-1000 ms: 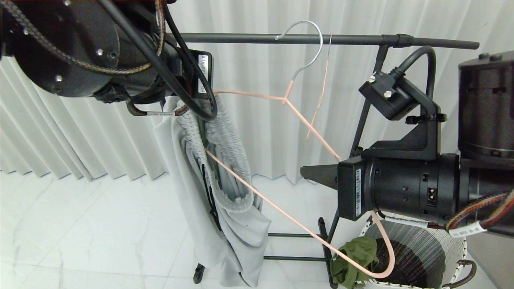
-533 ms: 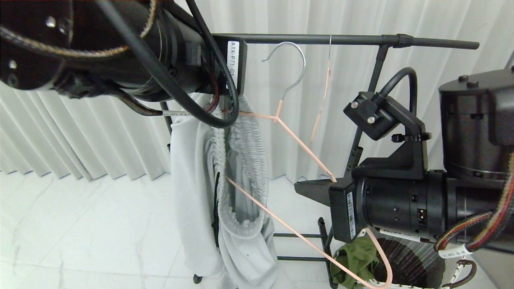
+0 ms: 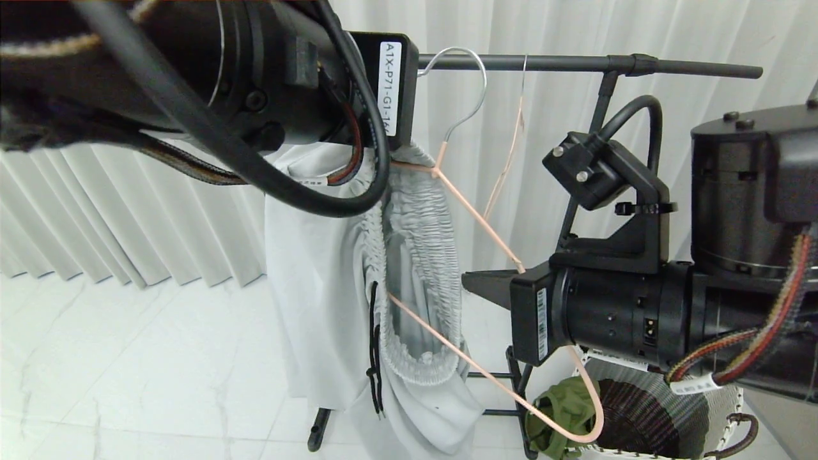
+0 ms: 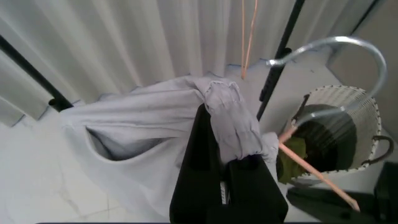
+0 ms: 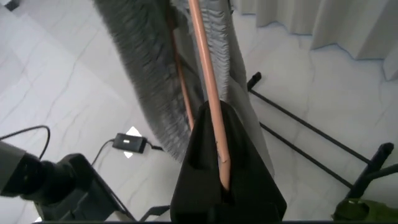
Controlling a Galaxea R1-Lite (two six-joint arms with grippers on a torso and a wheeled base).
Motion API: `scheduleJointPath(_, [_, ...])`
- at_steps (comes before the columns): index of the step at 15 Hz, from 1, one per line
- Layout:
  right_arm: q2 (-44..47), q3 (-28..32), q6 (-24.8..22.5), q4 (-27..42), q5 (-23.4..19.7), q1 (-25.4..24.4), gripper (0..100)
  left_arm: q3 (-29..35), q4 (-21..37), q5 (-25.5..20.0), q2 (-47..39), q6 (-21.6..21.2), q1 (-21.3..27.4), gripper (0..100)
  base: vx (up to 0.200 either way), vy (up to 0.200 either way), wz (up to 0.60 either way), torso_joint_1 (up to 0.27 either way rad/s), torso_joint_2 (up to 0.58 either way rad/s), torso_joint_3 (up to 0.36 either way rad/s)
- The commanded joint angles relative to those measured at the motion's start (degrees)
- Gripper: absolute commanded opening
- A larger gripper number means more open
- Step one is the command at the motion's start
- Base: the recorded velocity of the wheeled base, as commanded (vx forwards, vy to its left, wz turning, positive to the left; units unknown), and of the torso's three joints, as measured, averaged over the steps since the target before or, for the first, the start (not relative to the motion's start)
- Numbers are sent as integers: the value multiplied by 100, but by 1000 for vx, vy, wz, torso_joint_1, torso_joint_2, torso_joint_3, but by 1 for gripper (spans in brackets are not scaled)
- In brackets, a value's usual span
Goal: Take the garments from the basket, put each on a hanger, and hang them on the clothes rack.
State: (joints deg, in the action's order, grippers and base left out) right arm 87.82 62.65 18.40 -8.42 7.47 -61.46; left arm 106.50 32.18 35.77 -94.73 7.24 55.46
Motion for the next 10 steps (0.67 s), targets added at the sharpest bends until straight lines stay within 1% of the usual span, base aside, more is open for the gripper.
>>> scheduleJointPath(1, [25,-33,6,-291,132,12,0,-147,-2,-17,157,-12,220,0,0,0,0,0,0,0])
scheduleJointPath(2, [33,-60,6,-502,211,12,0,-323,-2,-17,227,-21,264,0,0,0,0,0,0,0])
scheduleJointPath(4, [-2,-42,-3,-581,255,12,0,-542,-2,0,289,-39,255,0,0,0,0,0,0,0])
scheduleJointPath(9, [-257,-33,-222,-581,360,21,0,-560,-10,18,306,-39,159,0,0,0,0,0,0,0])
scheduleJointPath(10, [-292,-42,-389,-687,483,12,0,-569,-10,27,306,-153,159,0,0,0,0,0,0,0])
